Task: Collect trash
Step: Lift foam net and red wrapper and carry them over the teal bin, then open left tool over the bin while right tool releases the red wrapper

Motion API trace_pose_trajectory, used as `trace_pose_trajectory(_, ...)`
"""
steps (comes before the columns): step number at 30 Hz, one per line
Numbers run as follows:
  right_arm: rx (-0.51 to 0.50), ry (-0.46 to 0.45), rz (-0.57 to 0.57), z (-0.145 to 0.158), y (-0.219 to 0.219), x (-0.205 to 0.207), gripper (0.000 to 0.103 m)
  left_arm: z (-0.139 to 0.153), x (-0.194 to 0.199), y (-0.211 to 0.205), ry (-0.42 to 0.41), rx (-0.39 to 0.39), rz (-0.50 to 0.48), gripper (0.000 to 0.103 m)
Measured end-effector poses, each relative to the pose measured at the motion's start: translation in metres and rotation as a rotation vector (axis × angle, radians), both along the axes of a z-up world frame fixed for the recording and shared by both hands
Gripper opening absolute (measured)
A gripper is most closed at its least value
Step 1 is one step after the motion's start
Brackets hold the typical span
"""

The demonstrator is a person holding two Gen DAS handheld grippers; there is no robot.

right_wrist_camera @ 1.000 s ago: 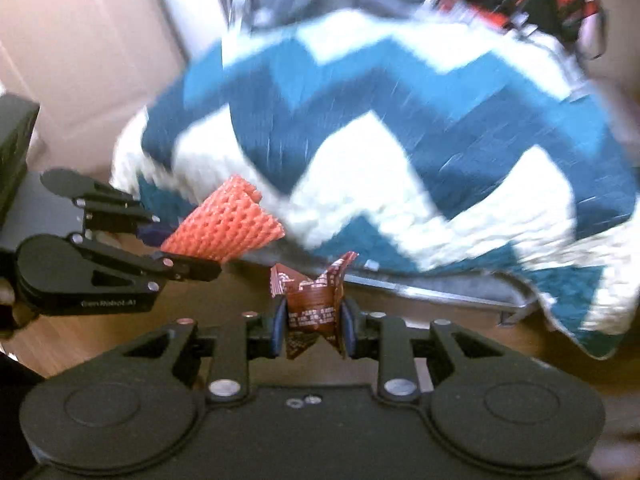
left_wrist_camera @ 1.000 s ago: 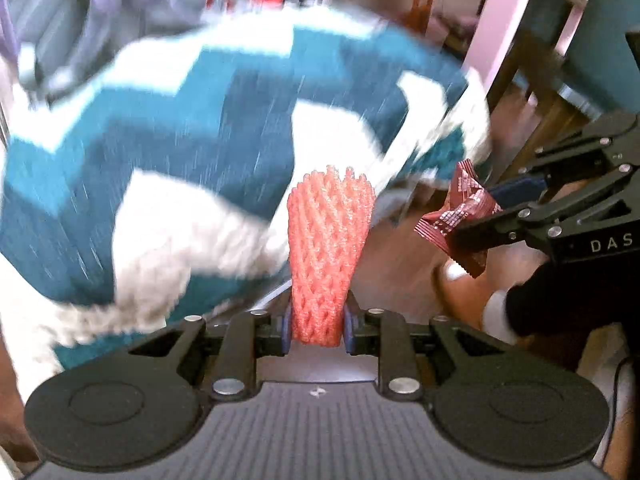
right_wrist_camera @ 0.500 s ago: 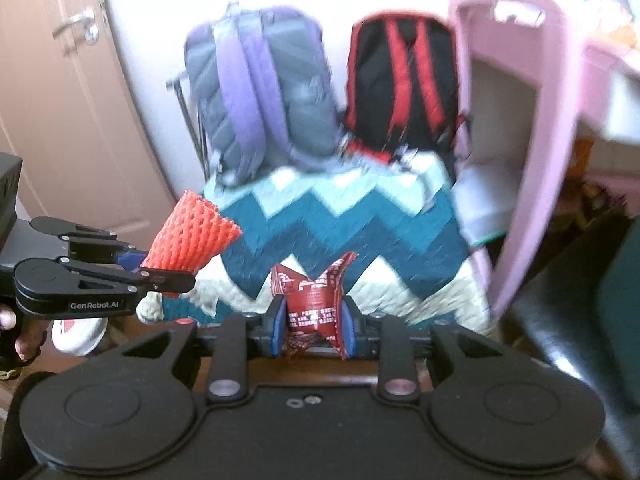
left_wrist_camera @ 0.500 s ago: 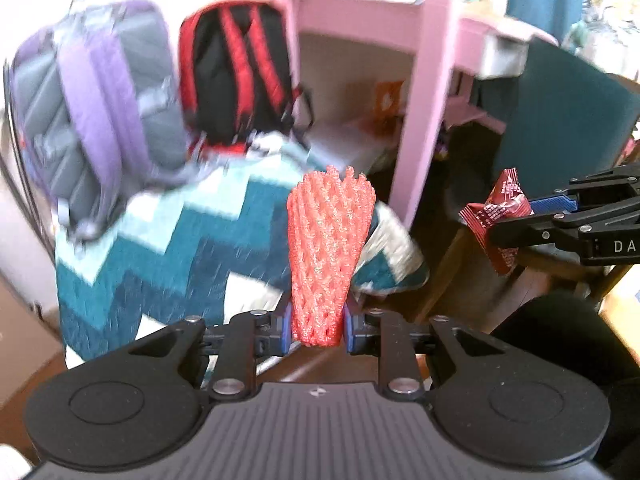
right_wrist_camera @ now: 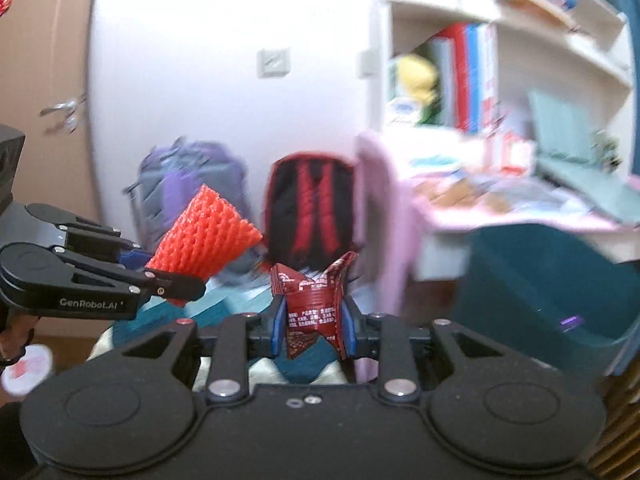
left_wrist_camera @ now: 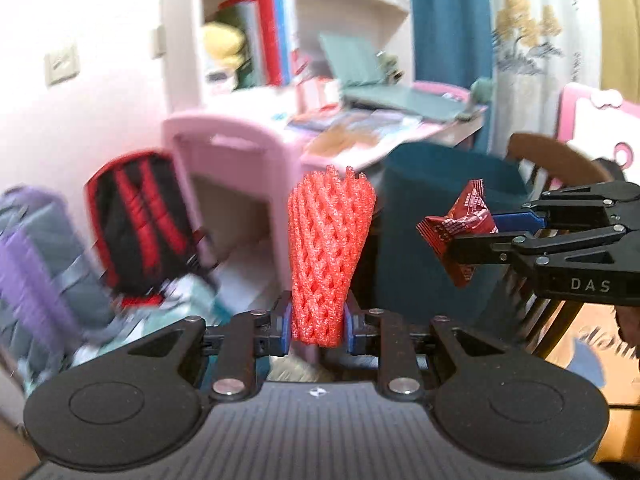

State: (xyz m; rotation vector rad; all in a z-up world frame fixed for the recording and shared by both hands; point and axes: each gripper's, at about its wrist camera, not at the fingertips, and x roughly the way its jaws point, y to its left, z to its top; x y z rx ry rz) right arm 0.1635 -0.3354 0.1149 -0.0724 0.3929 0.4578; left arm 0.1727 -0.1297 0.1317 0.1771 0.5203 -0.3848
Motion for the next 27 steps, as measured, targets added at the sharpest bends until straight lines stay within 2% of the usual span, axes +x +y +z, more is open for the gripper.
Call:
trace_pose_trajectory(5, -0.027, -0.053, -0.116, 0.026, -0.057, 0.012, 0.028, 0.025, 0.032, -0.064, -0.024, -0.023, -0.062, 0.023)
trace_pose_trajectory(10, -0.070, -0.020, -0.215, 0.036, -0.105, 0.041, 0.028, 0.042, 0.068, -0.128, -0.016, -0.049, -0.116, 0.023)
trace_pose_trajectory(12, -0.095, -0.008, -0.256, 0.035, -0.117, 0.054, 0.028, 0.040, 0.087, -0.148, 0.020, -0.062, -0.127, 0.023)
trace_pose_trajectory(19, -0.125, 0.124, -0.315, 0.013, -0.142, 0.101, 0.028, 0.018, 0.144, -0.200, 0.143, -0.078, -0.116, 0.023)
trace_pose_trajectory(27, -0.149, 0.236, -0.331, -0.013, -0.146, 0.123, 0.028, -0.011, 0.179, -0.232, 0.236, -0.026, -0.112, 0.024)
